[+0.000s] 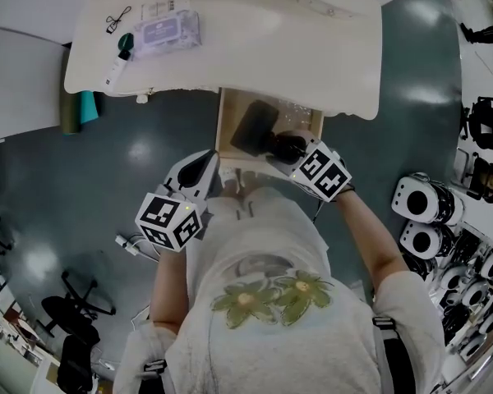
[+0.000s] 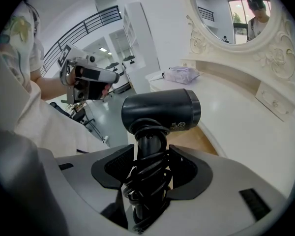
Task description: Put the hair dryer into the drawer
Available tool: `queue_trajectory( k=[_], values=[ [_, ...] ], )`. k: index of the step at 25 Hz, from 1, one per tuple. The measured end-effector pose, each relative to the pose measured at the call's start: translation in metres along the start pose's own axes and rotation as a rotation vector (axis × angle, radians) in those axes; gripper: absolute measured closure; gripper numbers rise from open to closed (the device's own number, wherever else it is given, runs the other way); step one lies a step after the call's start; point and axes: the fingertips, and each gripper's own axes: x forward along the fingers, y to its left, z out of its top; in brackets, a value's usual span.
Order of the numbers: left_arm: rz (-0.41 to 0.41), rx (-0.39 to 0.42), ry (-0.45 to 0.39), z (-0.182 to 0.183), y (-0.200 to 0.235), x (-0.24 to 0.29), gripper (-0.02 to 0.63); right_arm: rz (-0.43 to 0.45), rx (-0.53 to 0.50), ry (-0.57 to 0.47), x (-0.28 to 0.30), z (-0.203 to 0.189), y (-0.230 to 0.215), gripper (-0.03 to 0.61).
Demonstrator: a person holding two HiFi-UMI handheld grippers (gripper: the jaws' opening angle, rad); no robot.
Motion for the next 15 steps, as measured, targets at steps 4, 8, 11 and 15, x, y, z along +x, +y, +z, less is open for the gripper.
queue_trajectory(
  k=[4, 8, 11, 15],
  values=[
    [0.001, 0.000, 0.001, -0.001, -0.001, 0.000, 0.603, 0.002, -0.004, 0.003, 0.003, -0.001, -0.001, 0.362],
    [0.004, -0.002, 0.004, -0.004, -0.003, -0.001, 0.603, 0.007, -0.008, 0.005, 0.005, -0.003, 0.000, 0.362],
    [0.007, -0.008, 0.008, -0.007, -0.004, -0.001, 0.603, 0.011, -0.012, 0.010, 0.008, -0.005, -0.001, 0.362],
    [0.012, -0.016, 0.012, -0.012, -0.002, -0.001, 0.603, 0.016, -0.016, 0.015, 0.012, -0.009, -0.002, 0.362]
  ],
)
